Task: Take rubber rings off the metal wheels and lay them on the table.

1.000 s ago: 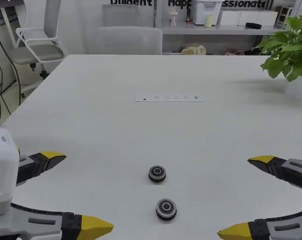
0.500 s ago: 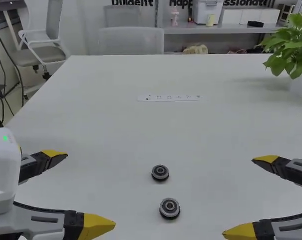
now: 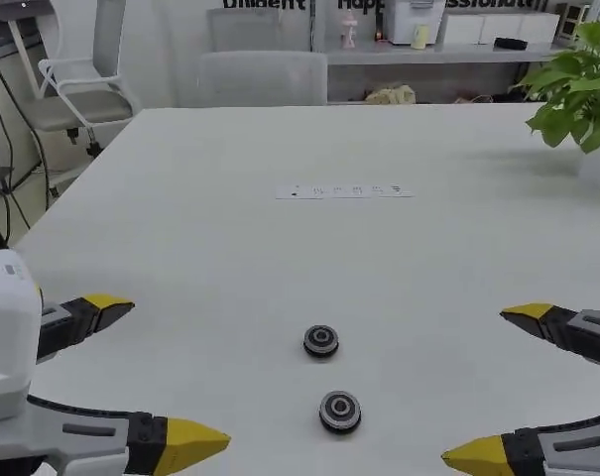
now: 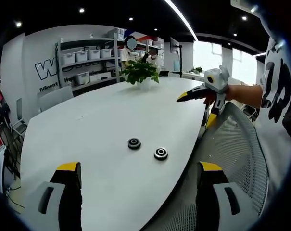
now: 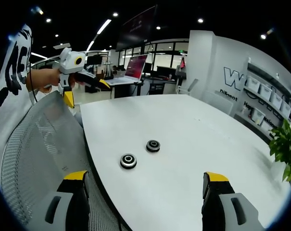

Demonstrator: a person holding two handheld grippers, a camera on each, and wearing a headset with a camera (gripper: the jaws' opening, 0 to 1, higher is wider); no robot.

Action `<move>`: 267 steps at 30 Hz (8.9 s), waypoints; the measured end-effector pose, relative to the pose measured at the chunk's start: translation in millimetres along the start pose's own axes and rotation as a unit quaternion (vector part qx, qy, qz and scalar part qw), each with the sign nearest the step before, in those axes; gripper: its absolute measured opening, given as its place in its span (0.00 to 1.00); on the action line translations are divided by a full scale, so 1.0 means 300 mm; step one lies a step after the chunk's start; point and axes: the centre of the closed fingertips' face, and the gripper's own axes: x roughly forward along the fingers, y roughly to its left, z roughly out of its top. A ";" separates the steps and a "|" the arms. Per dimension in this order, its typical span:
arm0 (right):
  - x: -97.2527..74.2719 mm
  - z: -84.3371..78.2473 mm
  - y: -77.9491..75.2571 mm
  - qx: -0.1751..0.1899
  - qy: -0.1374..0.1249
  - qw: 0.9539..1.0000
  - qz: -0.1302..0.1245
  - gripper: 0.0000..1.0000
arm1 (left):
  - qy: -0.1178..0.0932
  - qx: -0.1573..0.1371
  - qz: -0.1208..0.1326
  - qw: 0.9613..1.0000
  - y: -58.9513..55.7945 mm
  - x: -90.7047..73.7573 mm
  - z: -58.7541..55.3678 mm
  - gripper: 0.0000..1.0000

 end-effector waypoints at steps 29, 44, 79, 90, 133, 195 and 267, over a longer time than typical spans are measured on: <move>0.040 0.039 -0.010 -0.002 -0.009 1.000 0.013 0.96 | -0.003 0.013 -0.006 1.000 0.025 0.038 0.037 0.97; 0.084 0.063 -0.054 -0.016 -0.010 1.000 0.017 0.94 | 0.000 0.024 -0.011 1.000 0.060 0.072 0.060 0.96; 0.164 0.050 -0.077 -0.051 0.004 0.998 0.045 0.89 | 0.008 0.040 -0.038 0.998 0.056 0.176 0.073 0.94; 0.190 0.043 -0.067 -0.057 0.003 0.996 0.064 0.86 | 0.007 0.050 -0.054 0.997 0.032 0.218 0.091 0.92; 0.299 -0.011 -0.008 -0.071 0.017 0.989 0.132 0.72 | 0.033 0.083 -0.114 0.989 -0.024 0.364 0.017 0.76; 0.335 -0.062 0.062 -0.070 0.025 0.980 0.186 0.47 | 0.084 0.096 -0.176 0.976 -0.134 0.470 -0.087 0.47; 0.349 -0.106 0.087 -0.059 0.047 0.977 0.200 0.43 | 0.082 0.117 -0.194 0.971 -0.244 0.566 -0.140 0.10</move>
